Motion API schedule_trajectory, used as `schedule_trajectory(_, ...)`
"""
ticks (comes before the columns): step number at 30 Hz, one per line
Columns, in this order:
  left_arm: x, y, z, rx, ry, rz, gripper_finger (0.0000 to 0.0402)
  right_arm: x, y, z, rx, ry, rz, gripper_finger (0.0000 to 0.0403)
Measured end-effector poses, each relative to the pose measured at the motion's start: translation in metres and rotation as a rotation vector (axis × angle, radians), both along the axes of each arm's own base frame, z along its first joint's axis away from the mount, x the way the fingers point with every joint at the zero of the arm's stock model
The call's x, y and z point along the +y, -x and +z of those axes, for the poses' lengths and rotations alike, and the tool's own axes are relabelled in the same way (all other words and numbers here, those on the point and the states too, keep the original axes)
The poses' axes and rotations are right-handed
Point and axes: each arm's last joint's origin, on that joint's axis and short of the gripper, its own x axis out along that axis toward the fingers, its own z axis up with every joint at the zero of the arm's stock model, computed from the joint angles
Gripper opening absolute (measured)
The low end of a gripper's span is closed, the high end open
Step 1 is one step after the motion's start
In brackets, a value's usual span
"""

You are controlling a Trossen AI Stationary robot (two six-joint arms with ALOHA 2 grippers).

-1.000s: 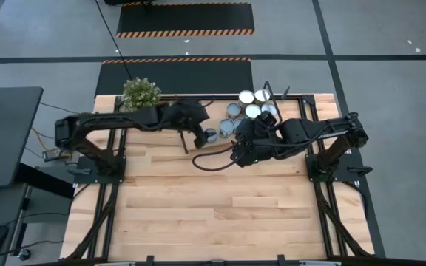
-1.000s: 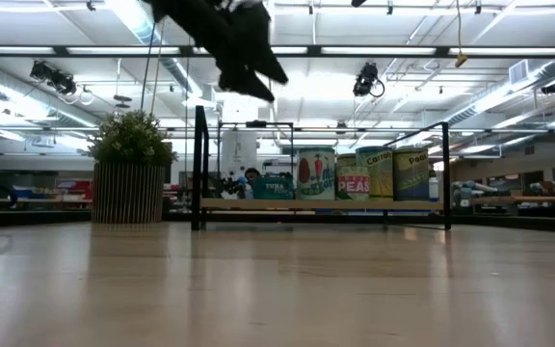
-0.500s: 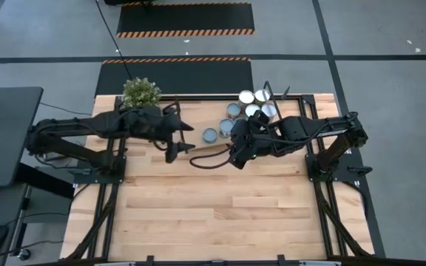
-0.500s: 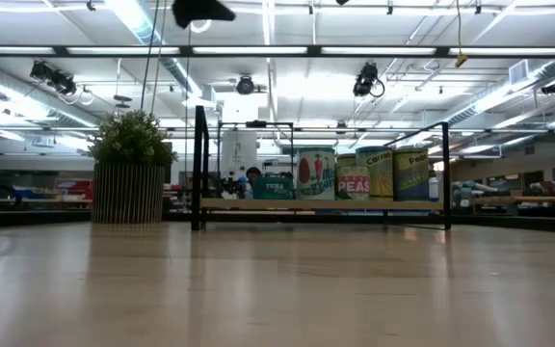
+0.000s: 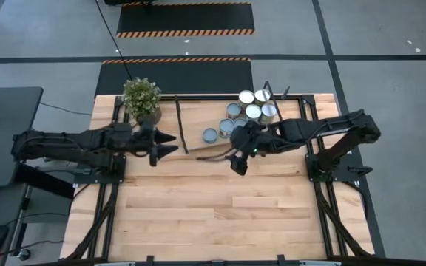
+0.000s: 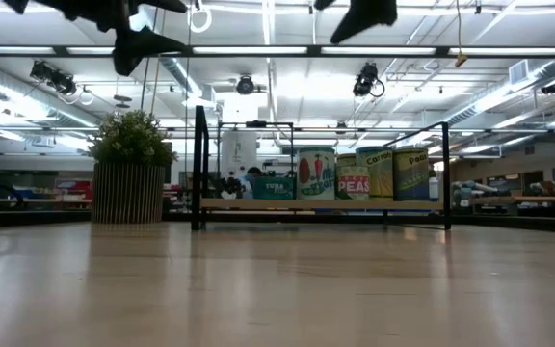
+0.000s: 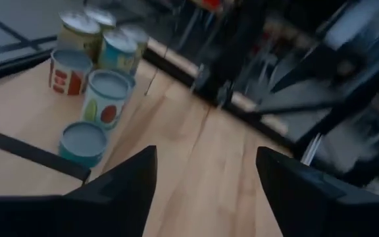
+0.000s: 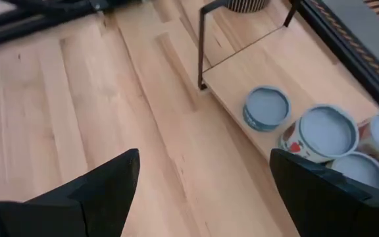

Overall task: Pick and place cans onto a shelf
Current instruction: Return to Home Position

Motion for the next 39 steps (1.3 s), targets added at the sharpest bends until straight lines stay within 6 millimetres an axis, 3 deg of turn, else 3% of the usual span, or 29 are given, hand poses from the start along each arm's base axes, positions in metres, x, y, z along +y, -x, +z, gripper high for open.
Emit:
schedule_trajectory(8, 0.003, 0.033, -0.023, -0.22, 0.065, 0.116, 0.0239, -0.025, 0.031, -0.018, -0.133, -0.126, 0.01, 0.0348)
schedule_trajectory(19, 0.006, 0.059, -0.052, -0.469, 0.137, 0.194, 0.0195, -0.046, 0.083, -0.042, -0.383, -0.237, -0.081, 0.0348)
schedule_trajectory(30, 0.008, 0.072, -0.071, -0.479, 0.098, 0.289, 0.014, -0.05, 0.129, -0.069, -0.526, -0.337, -0.15, 0.0348)
schedule_trajectory(39, 0.008, 0.068, -0.1, -0.418, 0.147, 0.309, 0.0084, -0.052, 0.152, -0.105, -0.628, -0.434, -0.219, 0.0348)
